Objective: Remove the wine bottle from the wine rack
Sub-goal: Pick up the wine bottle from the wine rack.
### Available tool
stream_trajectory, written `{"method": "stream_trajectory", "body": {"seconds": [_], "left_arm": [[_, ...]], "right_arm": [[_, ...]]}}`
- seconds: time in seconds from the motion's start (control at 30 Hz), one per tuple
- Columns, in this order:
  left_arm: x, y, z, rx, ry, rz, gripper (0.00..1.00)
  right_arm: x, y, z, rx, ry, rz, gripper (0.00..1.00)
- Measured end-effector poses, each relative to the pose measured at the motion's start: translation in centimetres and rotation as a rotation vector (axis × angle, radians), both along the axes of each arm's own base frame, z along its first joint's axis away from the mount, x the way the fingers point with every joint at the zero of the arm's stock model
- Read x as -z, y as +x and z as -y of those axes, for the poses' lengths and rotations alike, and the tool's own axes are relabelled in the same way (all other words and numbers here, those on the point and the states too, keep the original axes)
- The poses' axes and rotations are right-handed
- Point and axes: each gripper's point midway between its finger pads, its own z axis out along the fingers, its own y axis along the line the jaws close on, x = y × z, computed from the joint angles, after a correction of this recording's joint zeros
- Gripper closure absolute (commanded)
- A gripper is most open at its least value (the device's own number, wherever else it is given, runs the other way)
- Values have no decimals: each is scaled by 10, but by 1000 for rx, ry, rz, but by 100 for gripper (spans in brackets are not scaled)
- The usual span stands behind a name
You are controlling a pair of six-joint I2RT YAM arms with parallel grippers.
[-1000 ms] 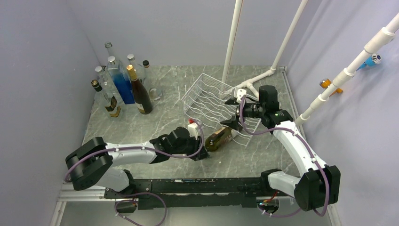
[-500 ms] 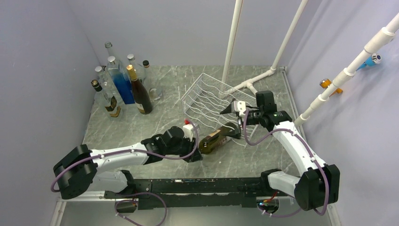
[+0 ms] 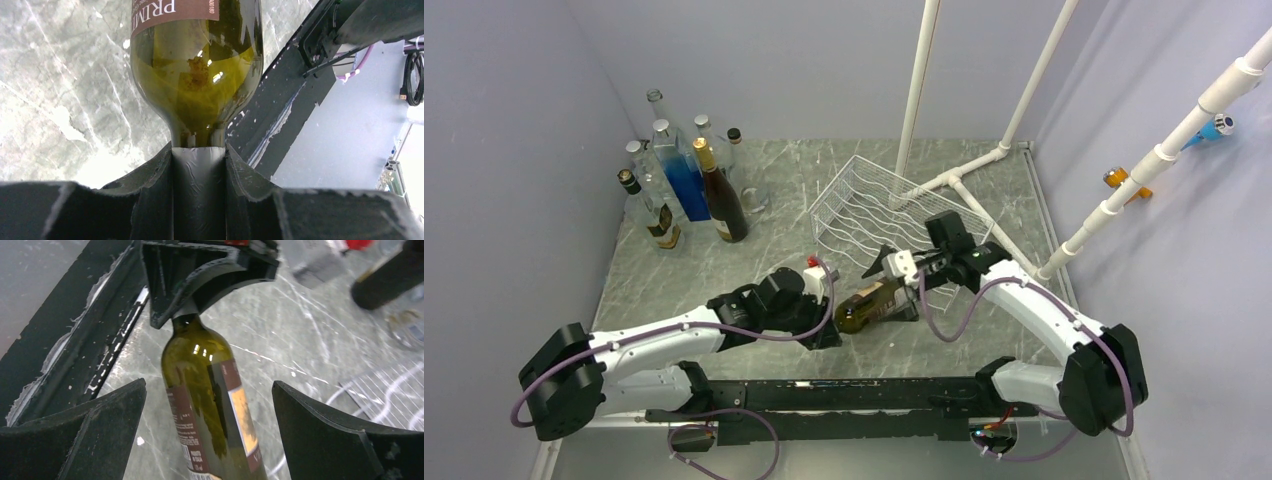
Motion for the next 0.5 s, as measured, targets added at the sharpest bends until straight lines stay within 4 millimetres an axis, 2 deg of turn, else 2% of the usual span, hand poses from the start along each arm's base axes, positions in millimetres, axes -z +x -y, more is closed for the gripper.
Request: {"method": "stream_trajectory", "body": {"seconds": [0.2,0.5], "left_arm": [[6,-12,-13,18,44,-55,100],[-1,-12,-24,6,44,-85,100]], "right_arm": [[26,-20,-20,-85,-85,40,0],[53,-21,-38,-104,-200,144,0]]}}
